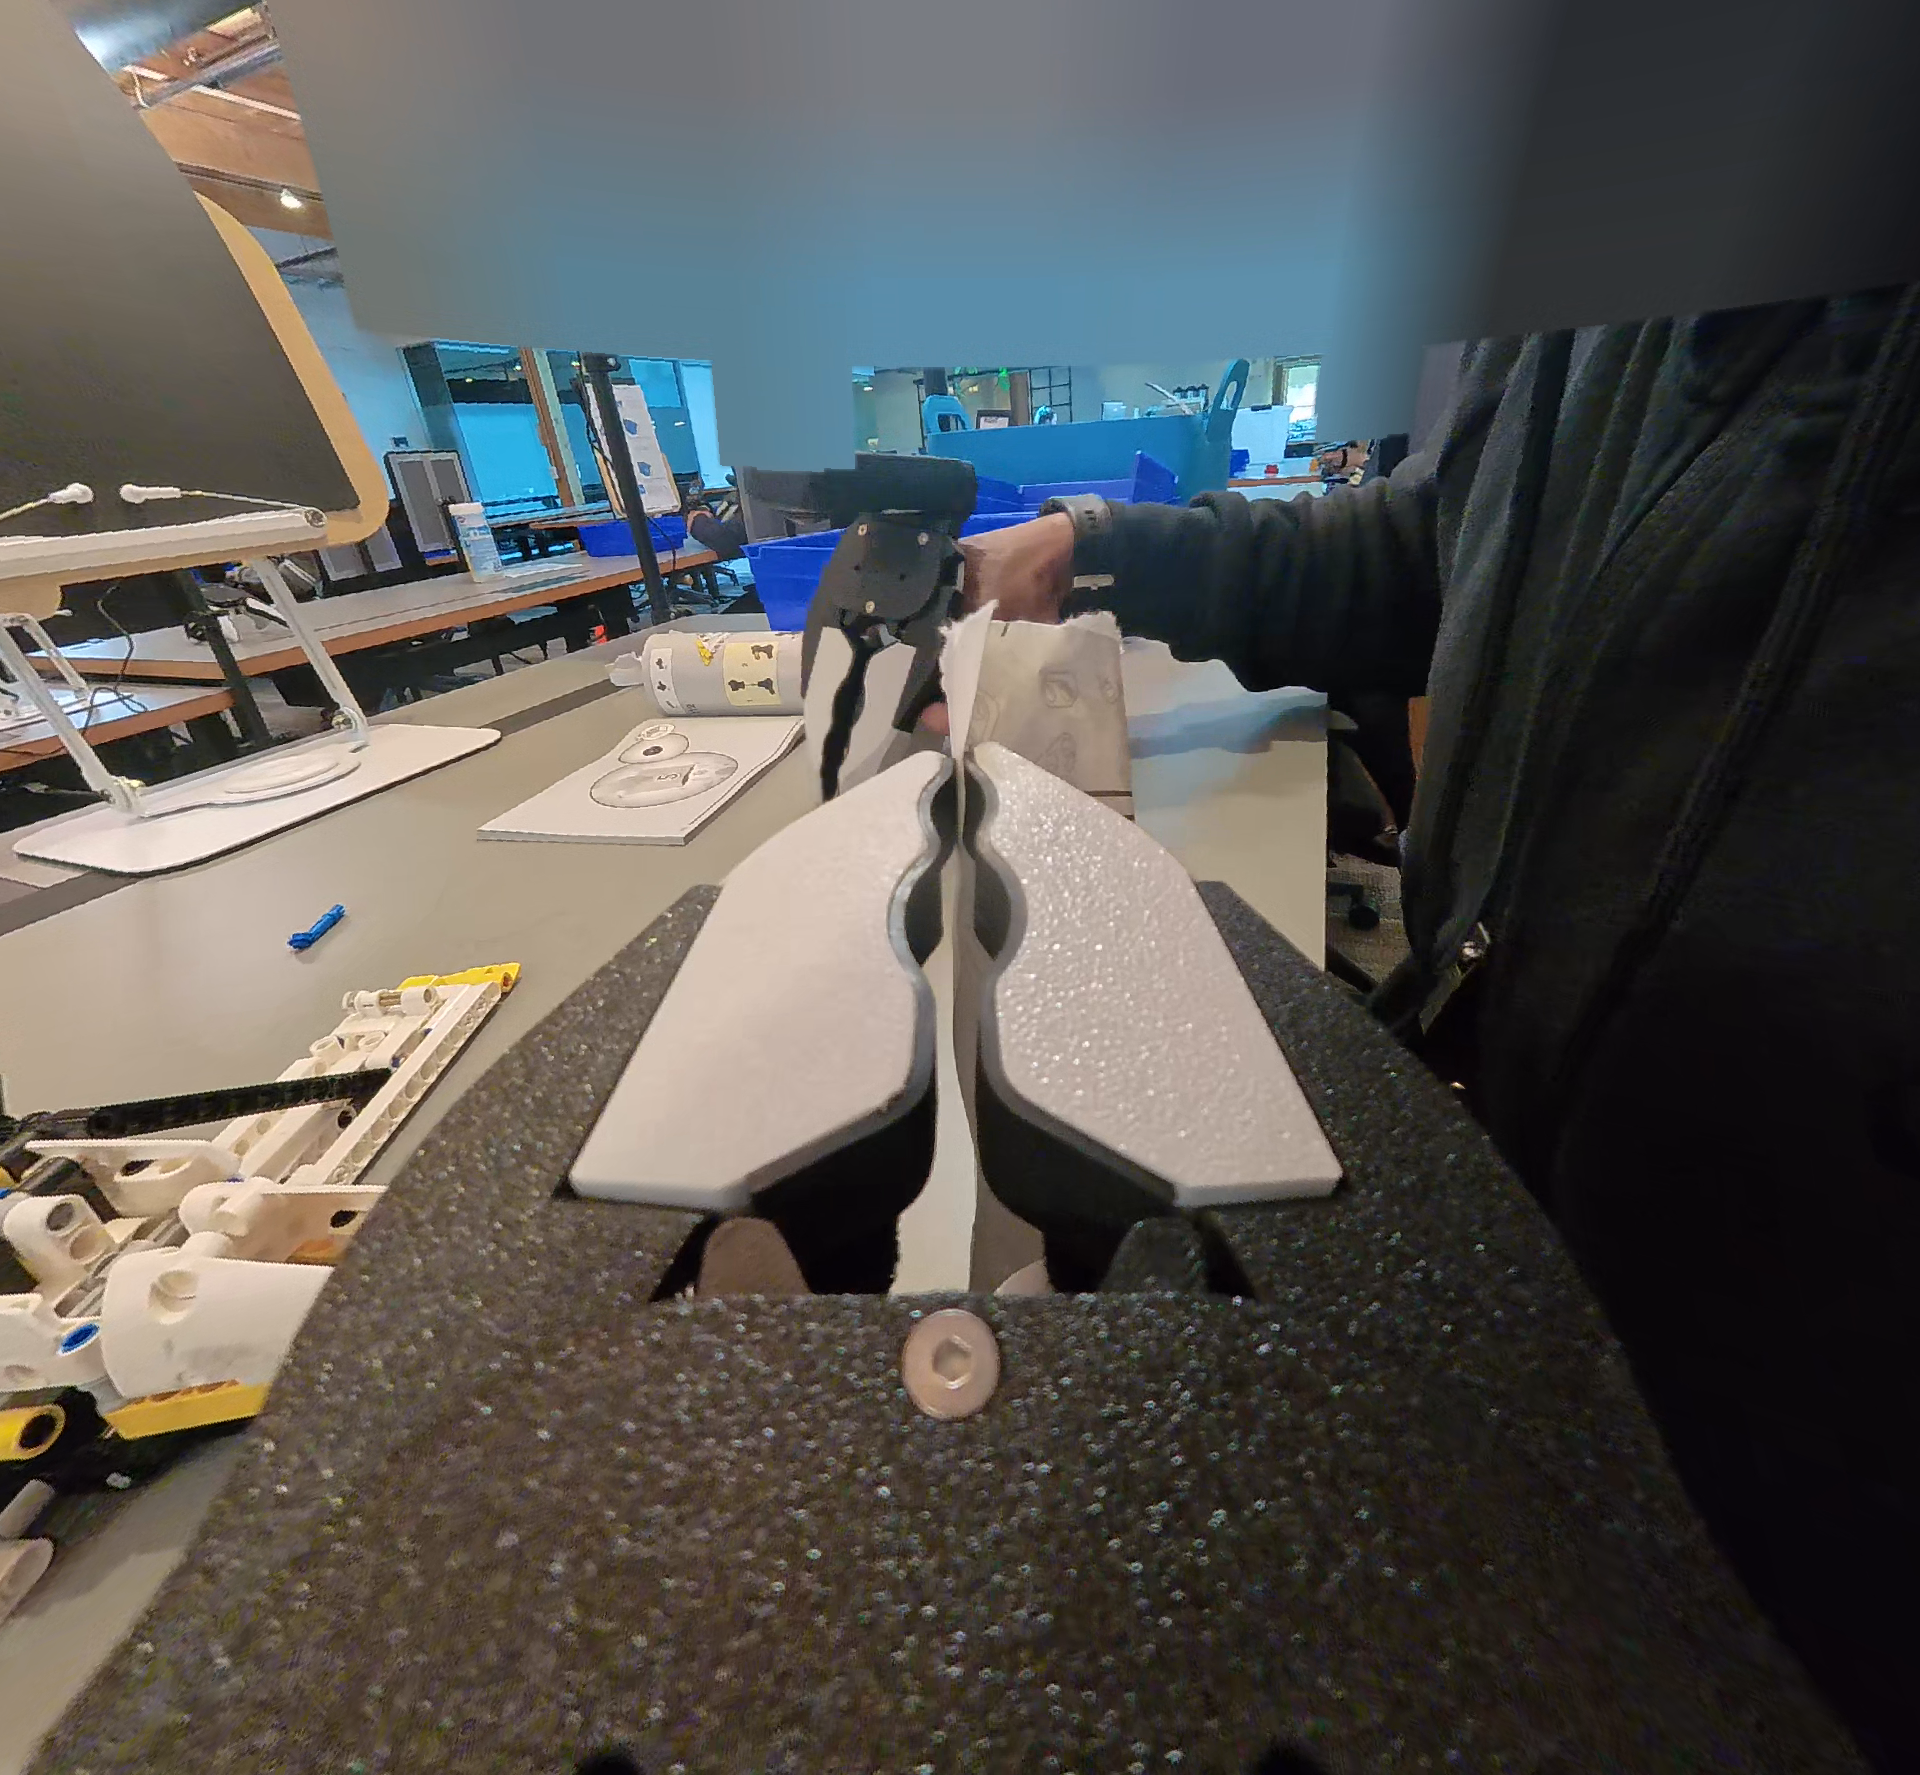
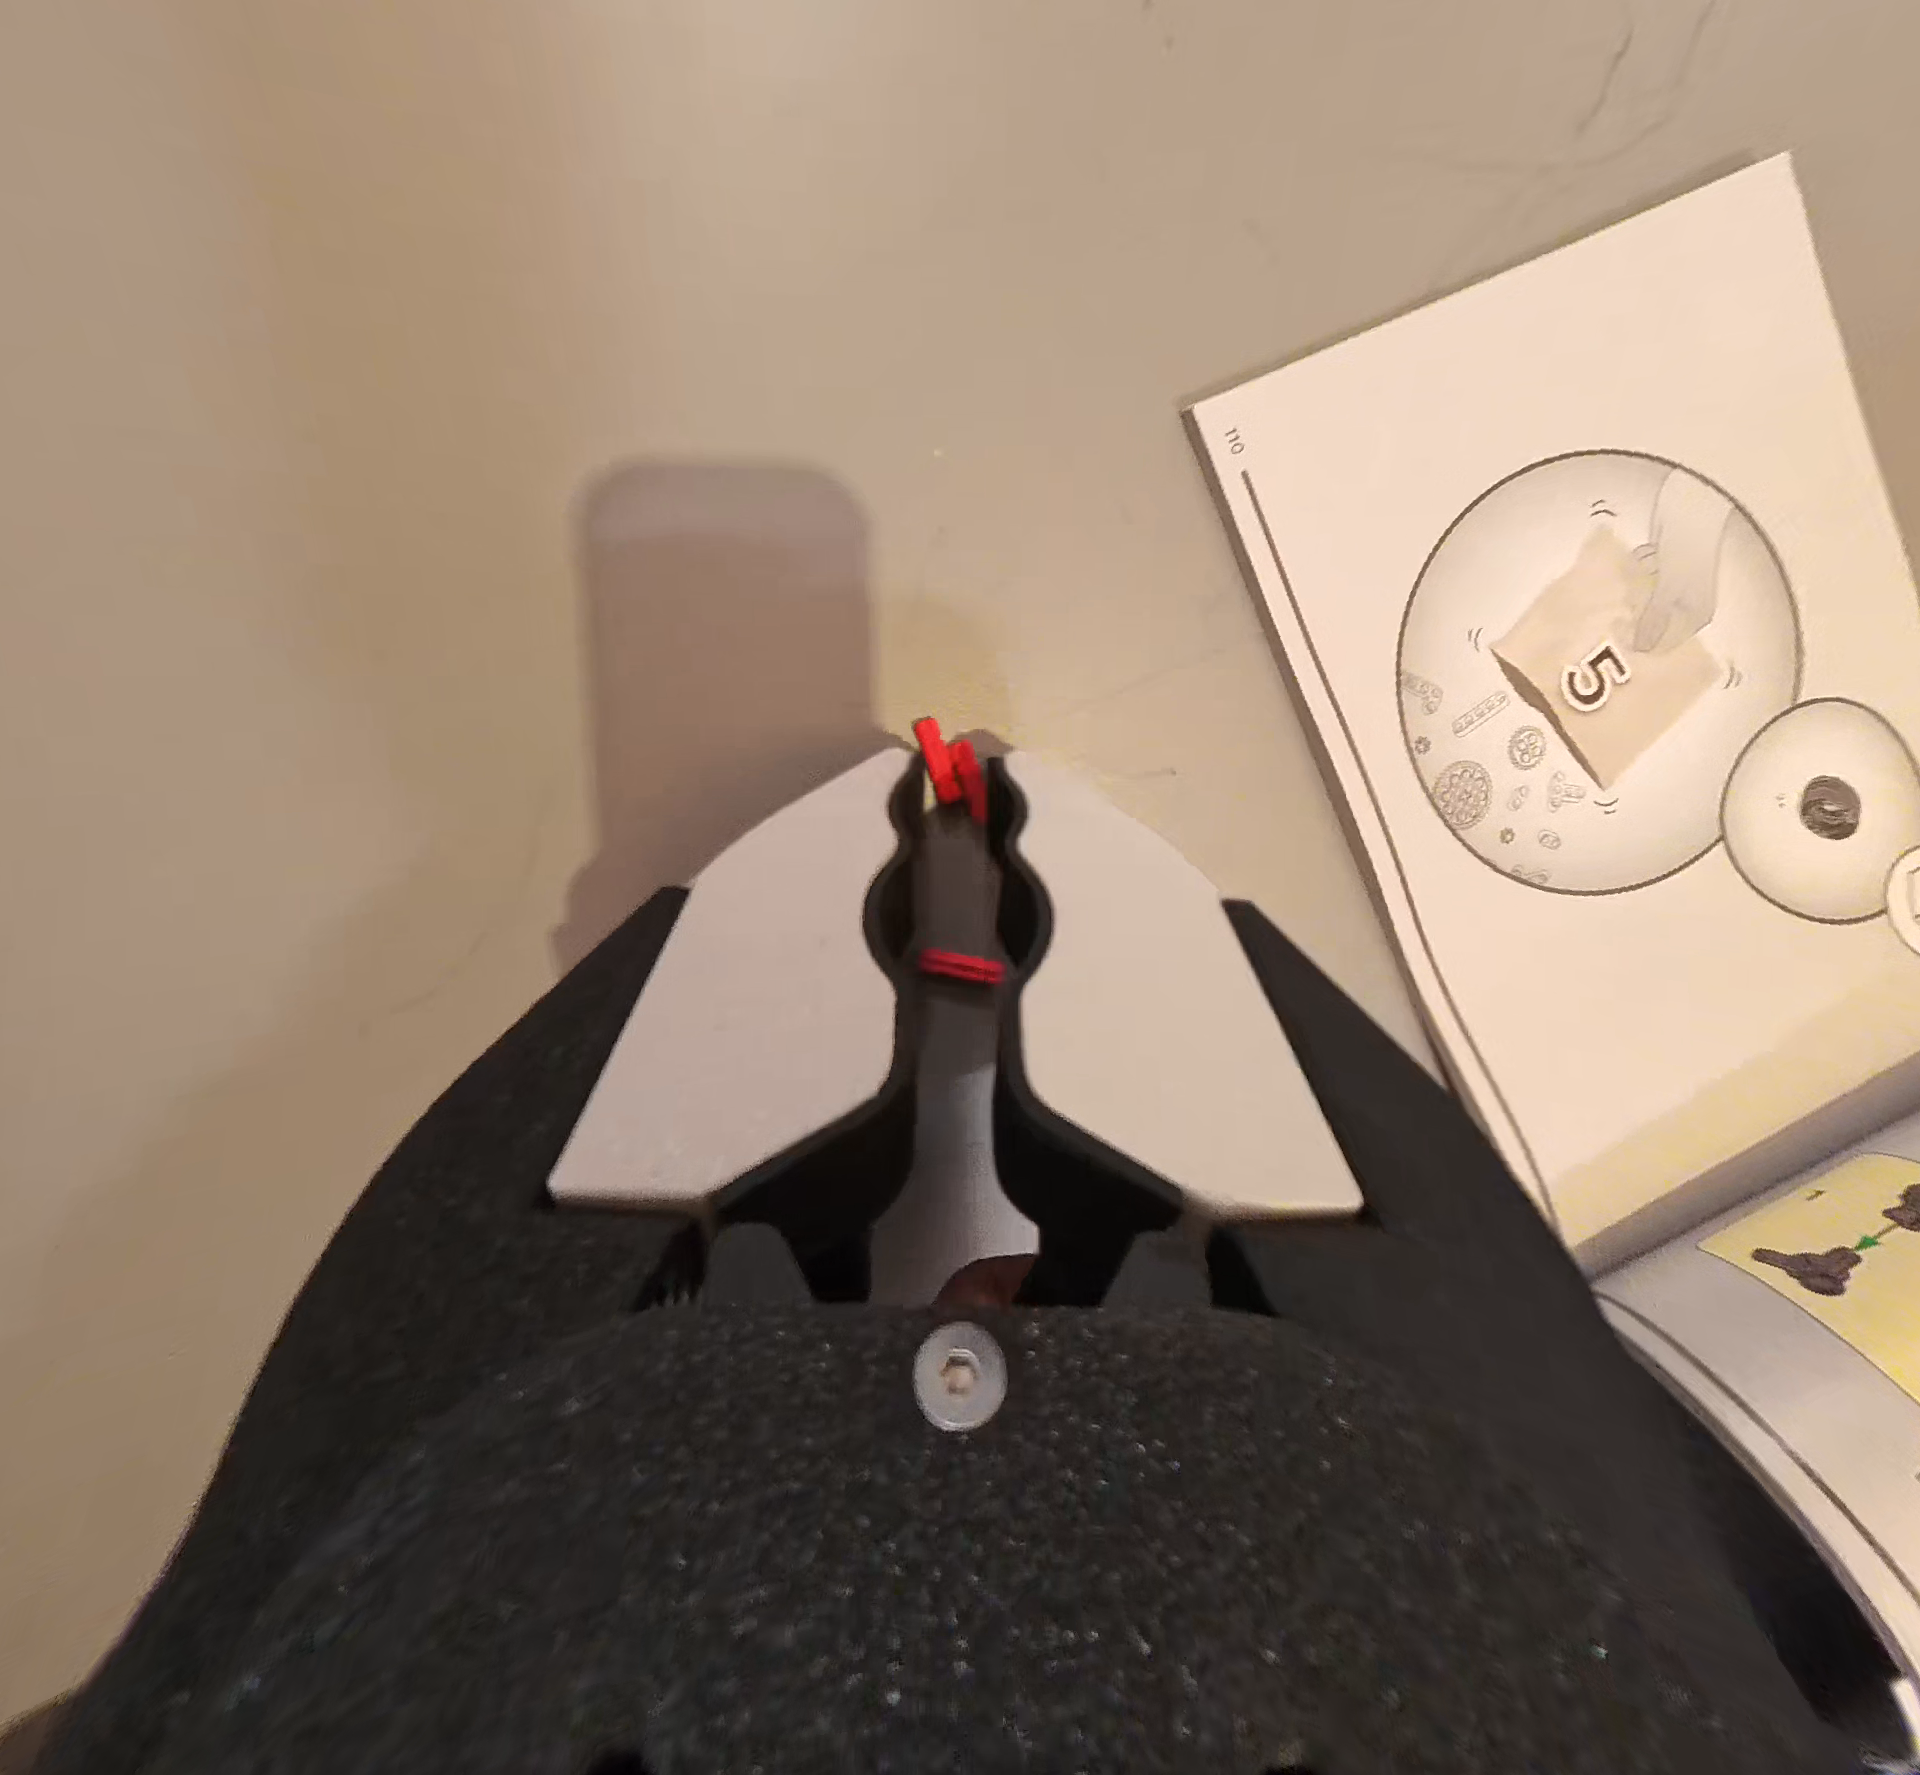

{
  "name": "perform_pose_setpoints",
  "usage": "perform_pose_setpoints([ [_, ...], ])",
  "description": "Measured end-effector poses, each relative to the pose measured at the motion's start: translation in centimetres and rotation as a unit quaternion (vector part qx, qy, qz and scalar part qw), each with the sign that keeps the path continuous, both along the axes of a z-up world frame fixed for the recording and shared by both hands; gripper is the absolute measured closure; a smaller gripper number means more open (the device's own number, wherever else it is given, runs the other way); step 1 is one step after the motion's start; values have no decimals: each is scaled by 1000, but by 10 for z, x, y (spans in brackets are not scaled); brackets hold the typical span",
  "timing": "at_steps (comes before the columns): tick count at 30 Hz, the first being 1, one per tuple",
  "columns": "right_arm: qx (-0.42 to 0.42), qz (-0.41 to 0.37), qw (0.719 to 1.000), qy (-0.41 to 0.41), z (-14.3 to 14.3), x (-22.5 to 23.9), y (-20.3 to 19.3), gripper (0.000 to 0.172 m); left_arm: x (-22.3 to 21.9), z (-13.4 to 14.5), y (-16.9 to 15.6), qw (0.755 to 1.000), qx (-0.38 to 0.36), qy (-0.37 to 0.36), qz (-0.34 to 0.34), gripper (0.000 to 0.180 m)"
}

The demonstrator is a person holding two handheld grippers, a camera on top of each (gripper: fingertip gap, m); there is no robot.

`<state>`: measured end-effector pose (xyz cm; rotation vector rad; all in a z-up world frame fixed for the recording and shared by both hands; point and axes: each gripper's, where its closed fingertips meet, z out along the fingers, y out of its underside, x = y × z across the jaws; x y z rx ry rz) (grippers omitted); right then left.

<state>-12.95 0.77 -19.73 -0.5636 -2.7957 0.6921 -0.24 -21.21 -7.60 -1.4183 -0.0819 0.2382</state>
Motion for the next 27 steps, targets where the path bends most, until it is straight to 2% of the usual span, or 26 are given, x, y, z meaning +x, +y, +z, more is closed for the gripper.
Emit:
perform_pose_setpoints([
  [6,4,-2,1000,10,1,5,-3,165,0,0,0,1000,1,0,-1,180],
  [8,-20,10,1000,18,10,13,-16,165,1,0,0,1000,1,2,-1,180],
  [11,-110,55,992,33,53,37,-59,165,1,0,0,1000,0,3,1,180],
  [14,-200,135,969,50,104,80,-111,165,1,0,0,1000,-2,4,3,180],
  [17,-253,191,947,59,133,117,-151,164,1,-1,1,1000,-4,5,4,180],
  [19,-259,201,942,70,137,126,-167,163,1,-1,1,1000,-5,7,5,180],
  [22,-257,193,945,68,130,127,-173,150,1,-1,1,1000,-6,10,6,180],
  [27,-251,116,957,83,121,106,-142,145,1,-1,1,1000,-6,10,7,180],
])
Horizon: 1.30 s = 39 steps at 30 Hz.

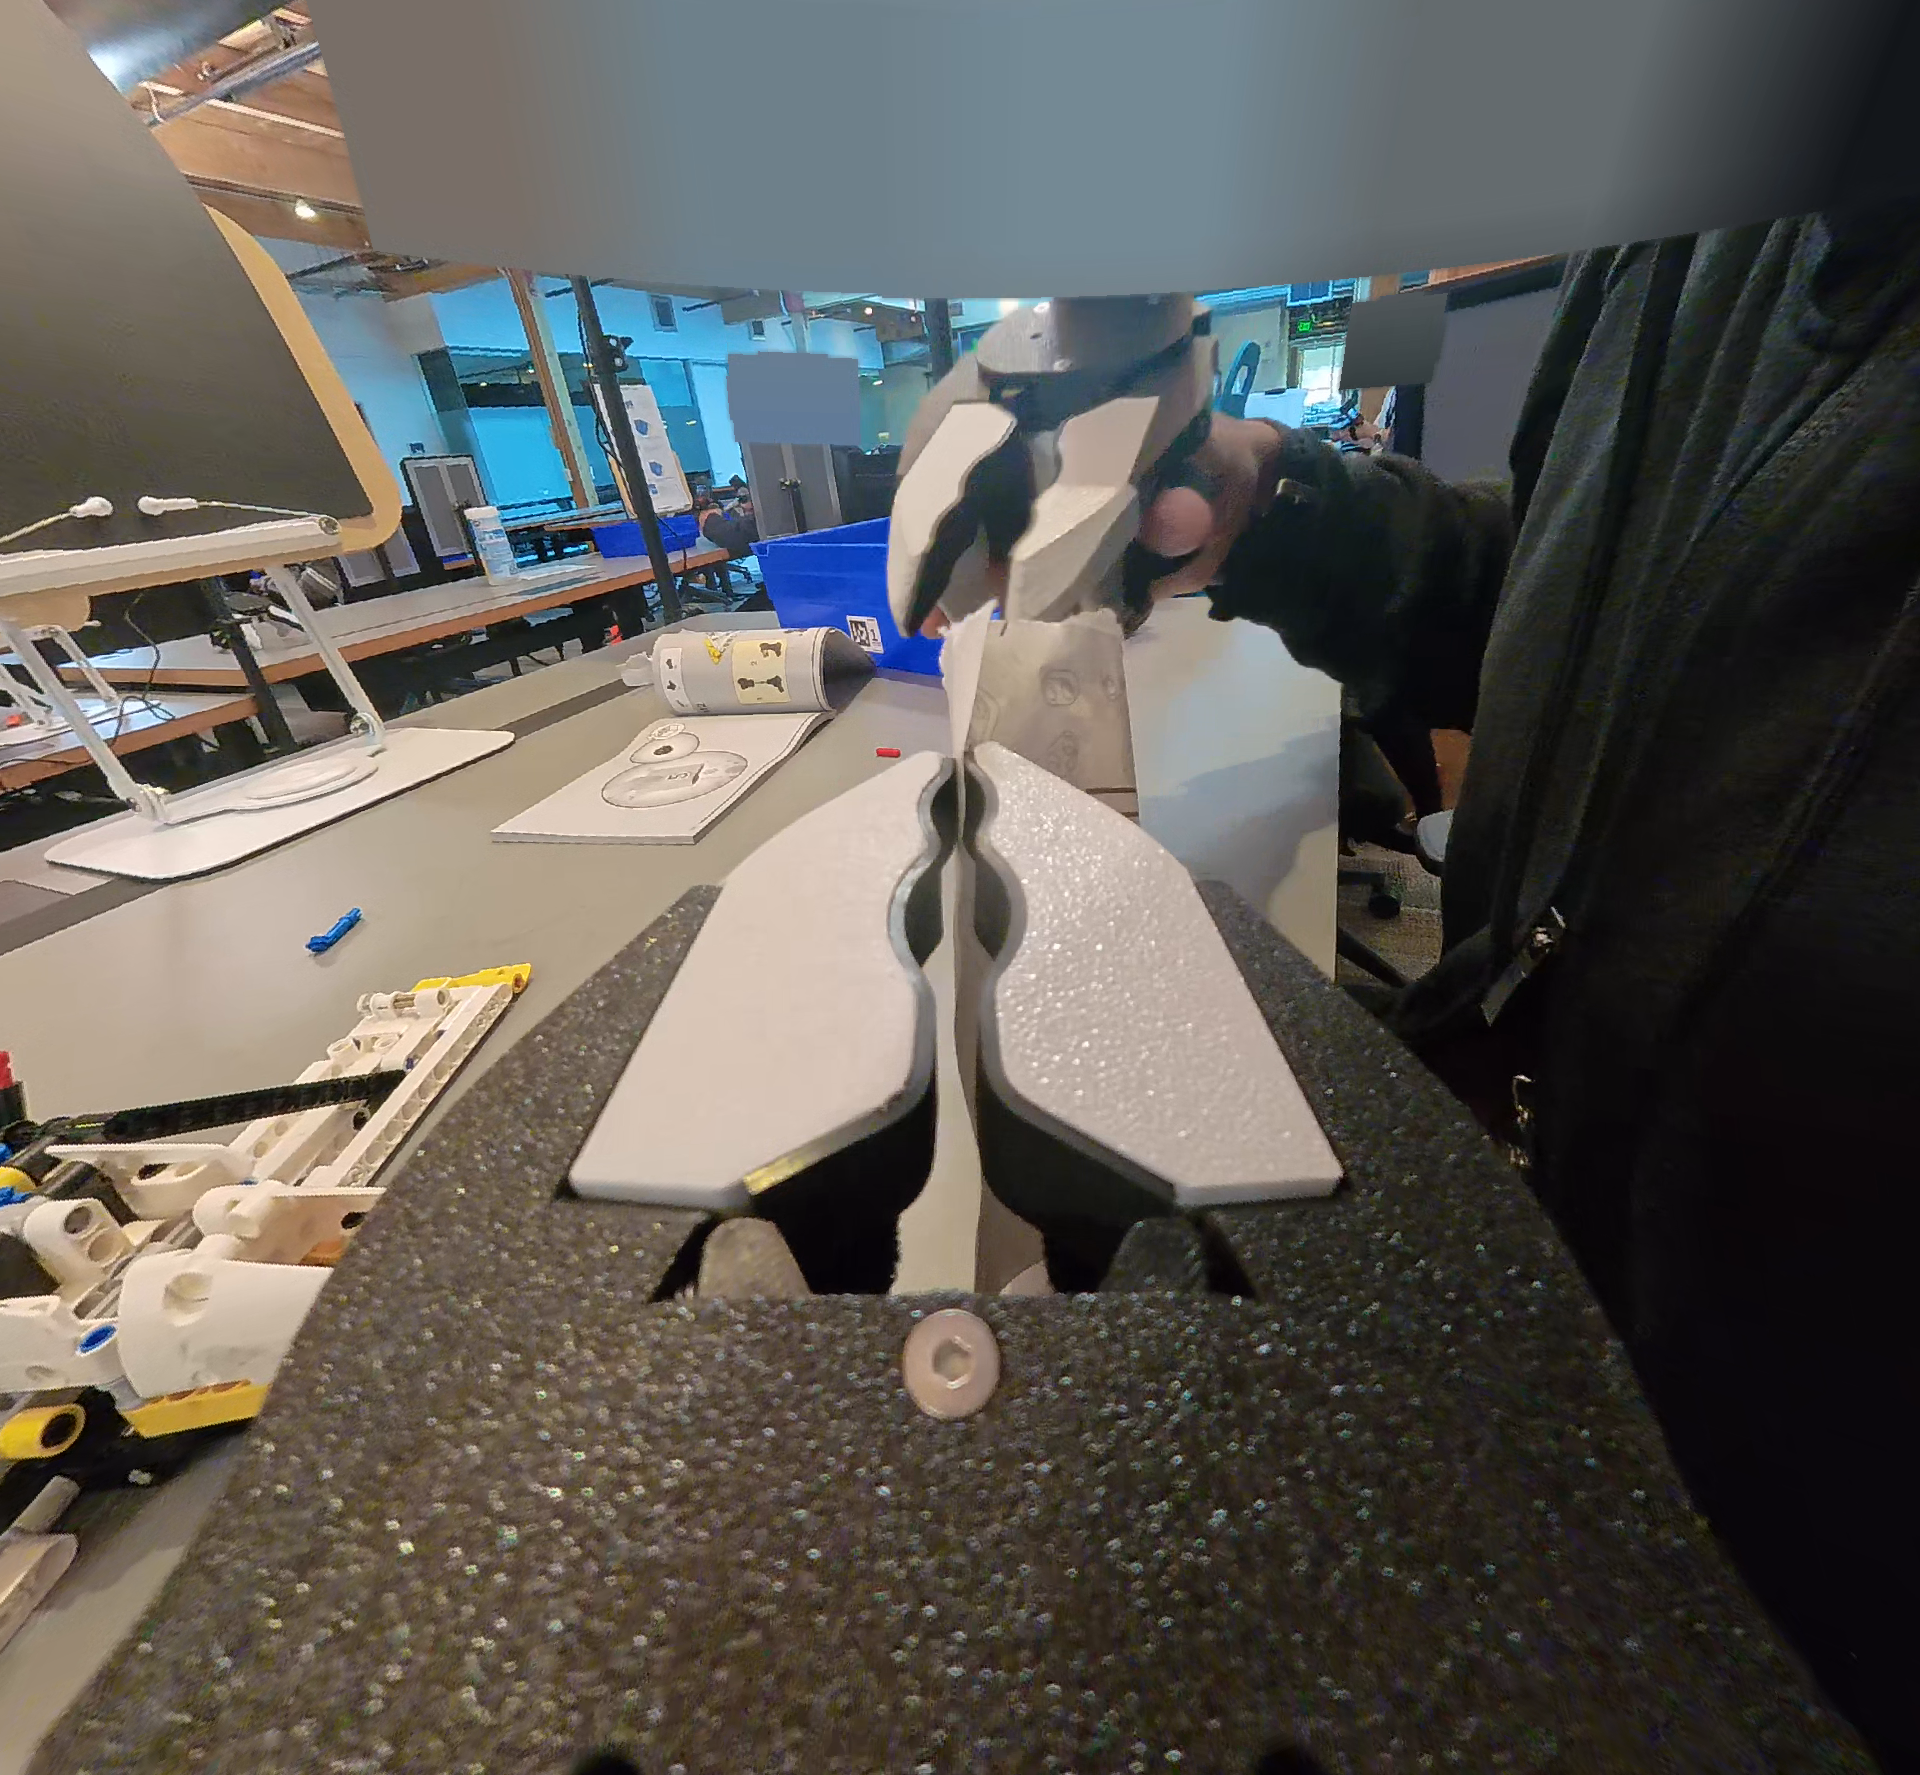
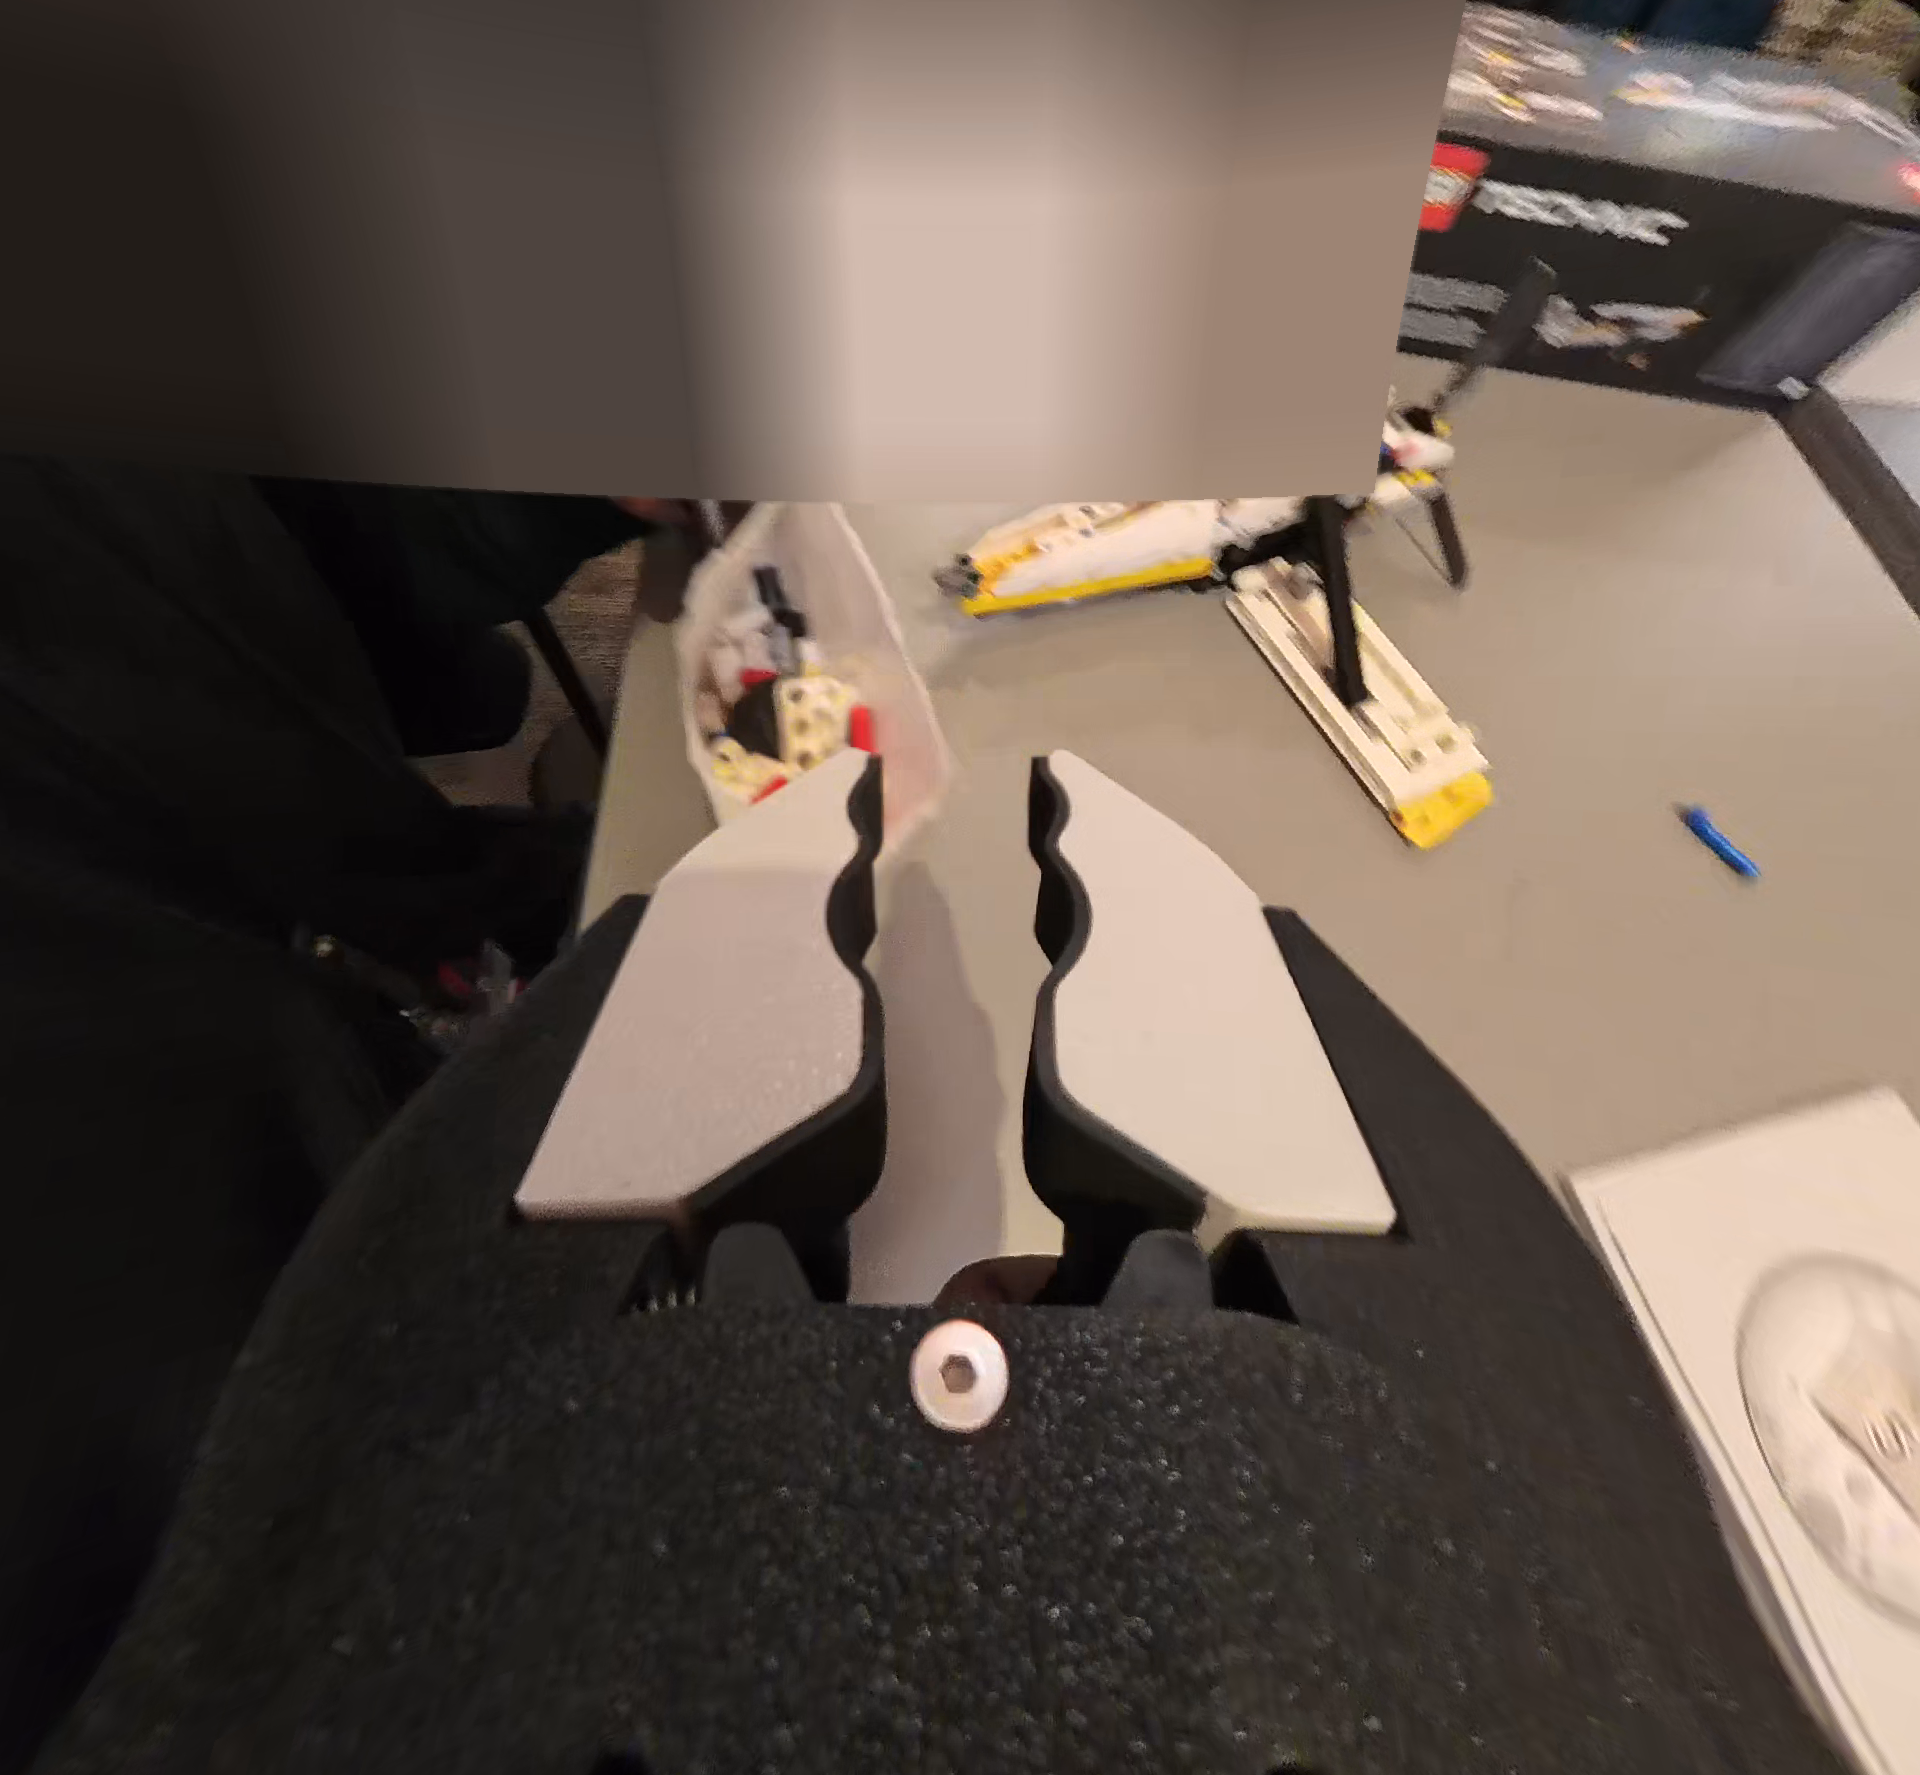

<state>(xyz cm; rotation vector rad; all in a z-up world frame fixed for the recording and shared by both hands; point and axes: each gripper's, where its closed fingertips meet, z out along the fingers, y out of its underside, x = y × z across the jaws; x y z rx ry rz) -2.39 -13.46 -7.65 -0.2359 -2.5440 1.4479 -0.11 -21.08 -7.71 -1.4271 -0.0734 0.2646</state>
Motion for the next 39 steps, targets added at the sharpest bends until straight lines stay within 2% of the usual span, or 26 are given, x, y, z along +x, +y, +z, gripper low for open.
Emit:
perform_pose_setpoints([
  [2,6,-60,998,-3,-7,-15,28,145,0,0,0,1000,0,0,-1,180],
  [4,31,-160,987,-11,-24,-37,70,145,0,0,0,1000,1,-2,-1,180],
  [7,86,-324,941,-46,-64,-61,143,145,0,0,0,1000,1,-4,-3,180],
  [9,101,-386,914,-73,-87,-64,175,145,0,0,0,1000,1,-5,-4,180],
  [12,92,-440,887,-106,-108,-73,202,138,-1,0,0,1000,0,-7,-5,180],
  [14,87,-453,880,-112,-113,-82,212,126,-1,0,0,1000,0,-7,-4,180],
  [19,44,-418,893,-161,-117,-100,208,118,-1,0,0,1000,1,-4,-2,180],
  [23,30,-386,902,-190,-115,-100,196,118,-1,0,0,1000,1,-5,-2,180],
  [27,49,-376,907,-182,-116,-92,183,122,-1,0,0,1000,2,-7,-4,180],
  [30,64,-387,904,-171,-117,-88,178,122,-1,0,0,1000,3,-8,-6,180],
  [36,115,-436,883,-130,-120,-87,193,119,0,1,-1,1000,5,-5,-6,180],
  [39,102,-422,890,-140,-120,-84,188,119,0,1,-1,1000,6,-4,-7,180],
])
